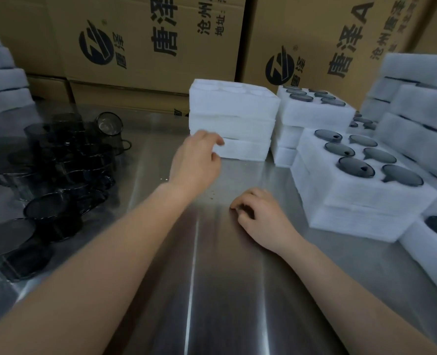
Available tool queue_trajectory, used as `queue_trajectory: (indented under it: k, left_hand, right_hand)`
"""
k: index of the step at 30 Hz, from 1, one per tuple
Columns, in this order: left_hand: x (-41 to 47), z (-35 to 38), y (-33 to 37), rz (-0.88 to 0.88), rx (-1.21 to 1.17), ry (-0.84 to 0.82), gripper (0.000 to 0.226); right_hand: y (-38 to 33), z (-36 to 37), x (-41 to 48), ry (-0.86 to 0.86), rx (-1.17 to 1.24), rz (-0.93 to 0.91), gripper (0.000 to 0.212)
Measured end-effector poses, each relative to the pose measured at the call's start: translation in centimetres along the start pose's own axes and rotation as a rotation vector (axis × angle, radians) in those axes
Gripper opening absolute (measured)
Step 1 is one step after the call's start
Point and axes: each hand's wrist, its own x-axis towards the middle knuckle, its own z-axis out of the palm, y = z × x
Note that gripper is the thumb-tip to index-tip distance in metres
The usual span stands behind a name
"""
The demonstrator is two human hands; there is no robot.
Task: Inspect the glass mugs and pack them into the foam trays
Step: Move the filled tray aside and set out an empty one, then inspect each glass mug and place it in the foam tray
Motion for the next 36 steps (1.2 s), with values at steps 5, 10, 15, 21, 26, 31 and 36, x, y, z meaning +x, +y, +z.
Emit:
queue_trajectory:
  k: [5,10,15,21,26,31,36]
  left_hand:
    - [8.1,-1.6,1.1,0.044,0.234,-0.033,0.055]
    - [13.3,-2.0,-0.9,-0.116,0.296,-0.112,0.068]
    - [13.0,-1.1,-4.4,-0.122,0.19,-0.219,0.061]
    - [12.5,-1.2,-3.9,-0.086,0.198,-0.108,0.035]
    - [11.5,-1.2,-3.0,-0.117,0.178,-0.042,0.034]
    - [10.3,-3.1,-1.5,-0.051,0.066,0.132,0.028]
    - [7.7,-5.9,0.0,-0.07,-0.038,0.197,0.031]
  right_hand:
    - [0.6,0.1,0.1,0.009,0.048,-0.003,0.018]
    - [1.0,0.4,0.2,0.017,0.067,-0.007,0.017]
    - [1.2,0.3,0.5,0.02,0.109,0.016,0.017]
    - [1.2,0.3,0.5,0.03,0.1,0.011,0.017]
    - [1.3,0.2,0.5,0.018,0.119,0.014,0.018]
    - [1.5,0.2,0.5,0.014,0.131,0.024,0.018]
    - [1.6,-0.1,0.5,0.075,0.307,0.109,0.022]
